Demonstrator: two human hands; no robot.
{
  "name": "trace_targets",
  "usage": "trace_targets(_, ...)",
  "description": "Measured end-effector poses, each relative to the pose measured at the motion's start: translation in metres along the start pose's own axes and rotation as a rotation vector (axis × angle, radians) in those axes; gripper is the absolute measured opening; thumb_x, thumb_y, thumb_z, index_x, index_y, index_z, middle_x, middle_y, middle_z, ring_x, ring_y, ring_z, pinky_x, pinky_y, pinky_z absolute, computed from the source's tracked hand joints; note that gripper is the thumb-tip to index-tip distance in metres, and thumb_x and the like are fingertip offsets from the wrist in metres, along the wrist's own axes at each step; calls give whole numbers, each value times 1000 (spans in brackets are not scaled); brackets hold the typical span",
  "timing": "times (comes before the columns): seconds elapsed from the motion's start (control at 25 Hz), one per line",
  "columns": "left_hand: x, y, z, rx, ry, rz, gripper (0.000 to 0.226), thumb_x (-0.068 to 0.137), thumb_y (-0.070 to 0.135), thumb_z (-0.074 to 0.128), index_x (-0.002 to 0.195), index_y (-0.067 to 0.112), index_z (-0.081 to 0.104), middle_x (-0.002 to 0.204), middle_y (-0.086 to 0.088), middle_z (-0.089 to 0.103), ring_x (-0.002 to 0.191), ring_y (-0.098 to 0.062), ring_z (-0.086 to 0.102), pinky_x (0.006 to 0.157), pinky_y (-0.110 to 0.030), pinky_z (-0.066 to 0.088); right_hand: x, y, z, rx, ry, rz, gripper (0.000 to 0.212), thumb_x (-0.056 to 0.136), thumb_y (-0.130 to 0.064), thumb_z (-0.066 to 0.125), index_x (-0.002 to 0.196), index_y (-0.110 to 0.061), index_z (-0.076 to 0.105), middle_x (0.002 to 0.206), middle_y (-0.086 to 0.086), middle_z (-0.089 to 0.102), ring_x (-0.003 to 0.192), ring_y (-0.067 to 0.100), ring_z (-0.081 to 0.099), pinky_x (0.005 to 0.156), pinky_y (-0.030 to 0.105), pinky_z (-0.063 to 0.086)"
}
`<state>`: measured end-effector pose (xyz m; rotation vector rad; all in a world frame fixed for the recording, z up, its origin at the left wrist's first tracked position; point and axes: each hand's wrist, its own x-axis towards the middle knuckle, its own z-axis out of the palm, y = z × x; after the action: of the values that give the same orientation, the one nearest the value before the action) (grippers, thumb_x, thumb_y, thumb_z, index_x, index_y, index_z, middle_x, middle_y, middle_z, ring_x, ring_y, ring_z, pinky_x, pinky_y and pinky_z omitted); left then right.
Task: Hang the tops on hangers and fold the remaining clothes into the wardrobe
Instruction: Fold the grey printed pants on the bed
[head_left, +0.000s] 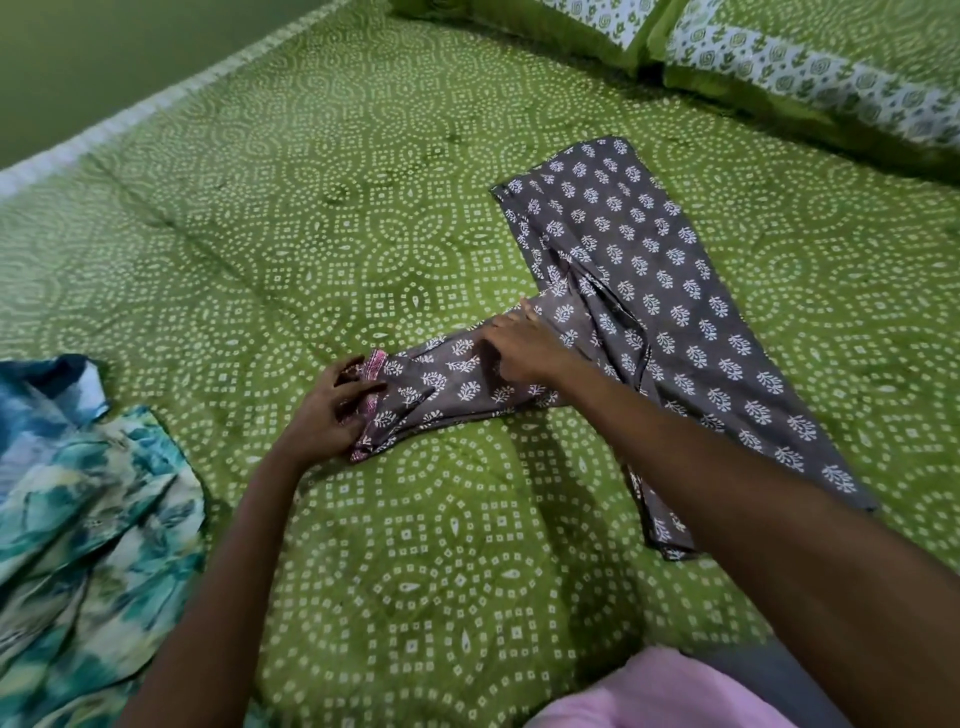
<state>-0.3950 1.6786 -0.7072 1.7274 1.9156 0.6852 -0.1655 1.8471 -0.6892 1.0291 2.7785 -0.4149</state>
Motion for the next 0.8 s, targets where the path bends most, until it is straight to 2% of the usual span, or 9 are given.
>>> trace_targets(0.08, 0, -5, -1, -61, -57, -91, 86, 73, -13, 63, 98, 69, 55, 127, 18, 36, 119, 1, 41, 102, -7, 33, 4, 8, -2, 99, 36, -5, 33, 78, -10, 58, 111, -12, 62, 111, 10, 62, 111, 27, 54, 111, 43, 28)
trace_targets(0.12, 0, -8, 0, -73, -74, -118, 85, 71, -18, 63, 101, 62, 59, 126, 12, 40, 121, -8, 43, 105, -15, 36, 1, 11, -6, 180, 41, -1, 23, 76, -9, 60, 98, -8, 65, 96, 10, 65, 97, 27, 59, 94, 37, 46)
trace_targets(0.2, 1, -9, -2, -10, -102, -104, 68, 72, -18, 60, 111, 38, 61, 128, -2, 41, 120, -22, 45, 105, -29, 39, -6, 17, -15, 358, 3, 12, 4, 75, -4, 60, 75, -7, 59, 72, 4, 59, 75, 22, 57, 61, 23, 44)
trace_targets(0.32, 5, -6, -7, 105, -118, -81, 45, 78, -5, 67, 114, 21, 63, 123, -7, 41, 113, -25, 48, 103, -36, 41, -13, 23, -24, 527, -56, 29, 14, 77, 1, 61, 72, -12, 60, 72, 5, 60, 71, 19, 55, 65, 26, 46)
trace_targets(0.44, 4, -4, -3, 307, 92, 48, 25, 77, 22, 62, 98, 14, 74, 123, -15, 51, 113, -35, 47, 100, -55, 38, -17, 30, -23, 517, -149, 35, 11, 76, 0, 66, 84, -8, 69, 79, 8, 66, 70, 19, 59, 69, 30, 49)
trace_targets(0.52, 3, 0, -5, 181, 261, 106, 24, 78, 22, 55, 92, 13, 72, 125, 0, 56, 119, -22, 47, 104, -42, 35, -19, 40, -32, 627, -119, 69, 7, 79, 1, 63, 76, -2, 68, 69, 10, 63, 62, 19, 55, 66, 32, 45)
trace_targets(0.6, -1, 19, -8, -211, 316, -85, 13, 90, 7, 53, 92, 12, 64, 105, 15, 67, 96, 1, 60, 85, -17, 47, -10, 53, -45, 757, 89, 148, 15, 83, 0, 58, 76, 11, 64, 68, 13, 57, 65, 18, 50, 66, 31, 40)
trace_targets(0.68, -6, 26, 3, -563, 298, -396, 17, 95, 6, 48, 103, 4, 63, 100, -2, 69, 66, 4, 65, 61, -11, 50, 5, 58, -49, 692, 309, 201, 18, 85, -4, 57, 82, 11, 65, 75, 15, 58, 72, 19, 49, 69, 29, 38)
trace_targets(0.8, -16, 14, 22, -680, 394, -711, 25, 95, 8, 49, 113, -7, 58, 110, -19, 61, 47, 3, 60, 46, -10, 47, 26, 48, -38, 502, 387, 255, 17, 89, -15, 57, 95, -1, 66, 96, 14, 65, 94, 22, 54, 86, 36, 43)
